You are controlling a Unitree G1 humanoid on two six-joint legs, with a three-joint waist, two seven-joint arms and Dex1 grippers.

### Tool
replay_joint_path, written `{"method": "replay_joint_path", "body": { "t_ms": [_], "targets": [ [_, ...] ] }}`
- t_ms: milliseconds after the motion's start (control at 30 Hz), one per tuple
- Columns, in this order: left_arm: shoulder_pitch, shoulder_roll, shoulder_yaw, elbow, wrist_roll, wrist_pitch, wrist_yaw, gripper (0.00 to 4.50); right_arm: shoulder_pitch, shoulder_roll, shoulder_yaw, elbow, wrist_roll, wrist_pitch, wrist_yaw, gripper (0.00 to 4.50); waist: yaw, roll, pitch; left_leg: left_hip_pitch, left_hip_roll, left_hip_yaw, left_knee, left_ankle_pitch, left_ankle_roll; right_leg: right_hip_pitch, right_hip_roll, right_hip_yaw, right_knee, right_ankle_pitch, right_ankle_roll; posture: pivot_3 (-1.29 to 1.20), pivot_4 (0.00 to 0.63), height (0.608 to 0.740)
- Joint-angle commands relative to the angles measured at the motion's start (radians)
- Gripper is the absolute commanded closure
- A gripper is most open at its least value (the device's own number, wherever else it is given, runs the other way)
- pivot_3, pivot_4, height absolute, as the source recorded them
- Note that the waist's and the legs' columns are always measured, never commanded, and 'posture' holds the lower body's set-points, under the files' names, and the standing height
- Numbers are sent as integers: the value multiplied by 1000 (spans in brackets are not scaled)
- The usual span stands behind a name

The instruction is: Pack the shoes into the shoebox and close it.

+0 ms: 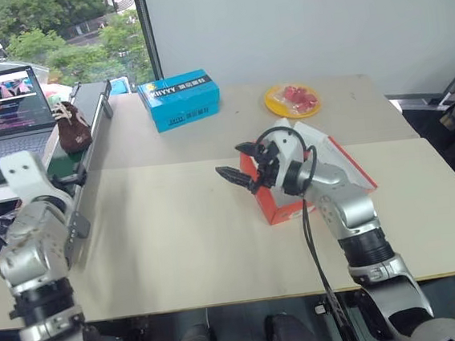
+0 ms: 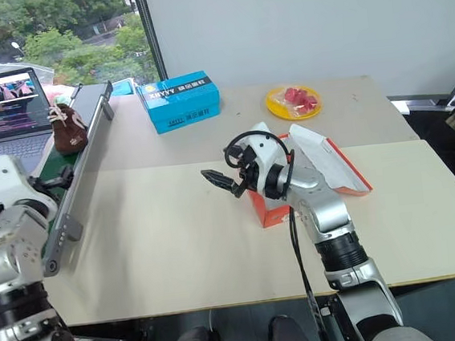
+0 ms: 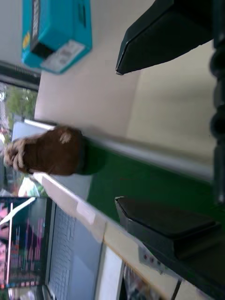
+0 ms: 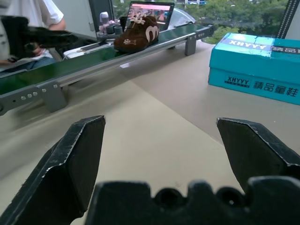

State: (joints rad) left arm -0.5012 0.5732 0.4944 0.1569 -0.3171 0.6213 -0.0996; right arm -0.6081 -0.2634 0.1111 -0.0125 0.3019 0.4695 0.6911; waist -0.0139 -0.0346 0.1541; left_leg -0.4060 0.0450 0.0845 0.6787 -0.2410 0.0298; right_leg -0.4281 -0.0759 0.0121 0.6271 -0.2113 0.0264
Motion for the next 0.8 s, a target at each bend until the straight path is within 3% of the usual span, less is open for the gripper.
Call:
{"method": "replay_joint_path", "body": {
  "t_ms": [33, 333, 700, 800],
  "targets": [
    [-41, 48, -1, 94, 8, -12, -33, 28, 21, -10, -2, -83, 30, 27, 10, 0, 0, 0, 0, 0, 0, 0, 0, 0, 0, 0, 0, 0, 0, 0, 0, 0, 150, 740],
    [-155, 126, -47, 346, 51, -110, -87, 28, 47, -29, -7, -106, 24, 29, 18, 0, 0, -2, 1, -2, 0, 2, 0, 0, -1, -2, 0, -1, 1, 0, 0, 0, 150, 740],
    [-246, 133, -75, 657, 98, -279, -69, 28, 33, -54, -12, -87, 8, 20, 20, 0, 0, -2, 1, -9, 0, 6, 1, 1, -1, -9, 0, -1, 2, 0, -1, 0, 150, 740],
    [-227, 118, -71, 669, 79, -286, -107, 773, 27, -59, -17, -85, 5, 19, 12, 0, 1, -2, 1, -10, 0, 6, 1, 1, -2, -11, 0, -1, 3, 1, -1, 0, 150, 740]
  ]
}}
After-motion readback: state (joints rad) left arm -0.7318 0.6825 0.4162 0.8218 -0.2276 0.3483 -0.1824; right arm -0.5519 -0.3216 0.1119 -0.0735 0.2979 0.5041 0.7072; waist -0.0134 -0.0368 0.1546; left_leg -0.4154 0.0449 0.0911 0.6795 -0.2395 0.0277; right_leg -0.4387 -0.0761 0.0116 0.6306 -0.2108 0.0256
